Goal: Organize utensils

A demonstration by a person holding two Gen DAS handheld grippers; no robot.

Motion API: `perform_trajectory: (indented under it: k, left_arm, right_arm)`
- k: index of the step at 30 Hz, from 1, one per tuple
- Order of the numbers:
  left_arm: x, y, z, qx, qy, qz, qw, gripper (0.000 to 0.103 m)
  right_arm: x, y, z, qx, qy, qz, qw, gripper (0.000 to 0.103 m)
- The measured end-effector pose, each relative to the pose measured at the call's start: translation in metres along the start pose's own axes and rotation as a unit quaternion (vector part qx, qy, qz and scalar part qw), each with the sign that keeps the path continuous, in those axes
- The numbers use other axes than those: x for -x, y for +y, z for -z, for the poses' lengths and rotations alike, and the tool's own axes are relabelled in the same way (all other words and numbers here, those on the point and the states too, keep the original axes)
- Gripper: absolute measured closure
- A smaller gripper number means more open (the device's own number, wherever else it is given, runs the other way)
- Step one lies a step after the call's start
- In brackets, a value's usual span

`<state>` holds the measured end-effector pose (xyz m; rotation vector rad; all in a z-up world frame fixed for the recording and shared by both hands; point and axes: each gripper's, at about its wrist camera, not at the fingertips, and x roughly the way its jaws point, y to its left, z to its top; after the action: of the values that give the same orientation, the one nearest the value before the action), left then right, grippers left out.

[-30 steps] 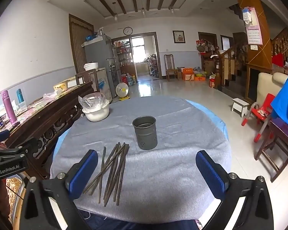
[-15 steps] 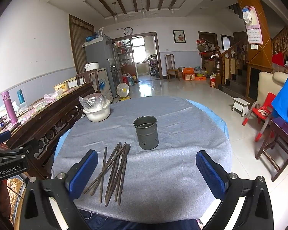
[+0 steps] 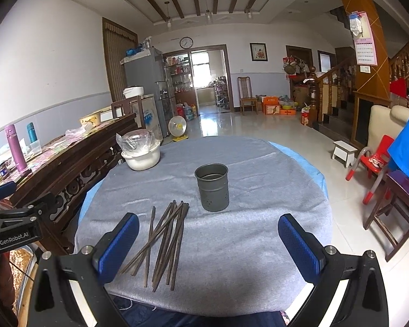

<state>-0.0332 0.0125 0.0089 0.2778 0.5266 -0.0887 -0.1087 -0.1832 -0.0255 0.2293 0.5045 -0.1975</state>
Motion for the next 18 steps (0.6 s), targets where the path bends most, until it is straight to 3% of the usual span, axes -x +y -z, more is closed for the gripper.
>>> perform_trajectory:
  k: [18]
  left_arm:
    - [-0.0059, 0.0068, 0.0037, 0.0, 0.007, 0.003, 1.0, 0.0]
  right_arm:
    - [-0.0055, -0.0007, 0.0018, 0.0, 0.004, 0.0, 1.0, 0.0]
